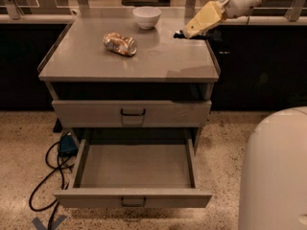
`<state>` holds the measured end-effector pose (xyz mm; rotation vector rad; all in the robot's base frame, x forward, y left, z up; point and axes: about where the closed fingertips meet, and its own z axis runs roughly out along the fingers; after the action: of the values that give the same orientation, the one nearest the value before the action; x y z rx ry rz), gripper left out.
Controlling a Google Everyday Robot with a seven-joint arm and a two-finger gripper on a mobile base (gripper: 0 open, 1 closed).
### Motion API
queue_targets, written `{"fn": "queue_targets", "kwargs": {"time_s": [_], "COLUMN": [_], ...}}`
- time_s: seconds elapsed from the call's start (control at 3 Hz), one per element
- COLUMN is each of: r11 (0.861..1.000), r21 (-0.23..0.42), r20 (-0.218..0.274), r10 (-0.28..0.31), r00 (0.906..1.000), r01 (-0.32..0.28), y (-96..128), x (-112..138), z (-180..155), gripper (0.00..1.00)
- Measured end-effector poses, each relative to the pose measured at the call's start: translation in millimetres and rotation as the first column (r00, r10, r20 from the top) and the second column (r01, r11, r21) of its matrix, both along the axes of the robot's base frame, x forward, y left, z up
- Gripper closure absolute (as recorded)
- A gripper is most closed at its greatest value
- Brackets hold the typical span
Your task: Place rxbar blueberry into middle drawer
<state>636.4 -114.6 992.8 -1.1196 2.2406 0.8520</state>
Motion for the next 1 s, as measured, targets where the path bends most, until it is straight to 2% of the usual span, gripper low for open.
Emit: {"fn": "queue_targets", "kwargs": {"time_s": [0.33, 0.67, 1.0], "r11": [1.000, 1.000, 0.993], "r21": [0.008, 0.014, 0.092], "r20": [0.009, 0.003, 0.062], "r10": [-0.009, -0.016, -0.080], "r00": [0.9999, 0.9999, 0.9949], "r01": [0.009, 0.016, 0.074], "y": [3, 6, 10], "x": [5, -6, -50], "z": [0, -2, 42], "gripper": [1.00, 1.00, 1.00]}}
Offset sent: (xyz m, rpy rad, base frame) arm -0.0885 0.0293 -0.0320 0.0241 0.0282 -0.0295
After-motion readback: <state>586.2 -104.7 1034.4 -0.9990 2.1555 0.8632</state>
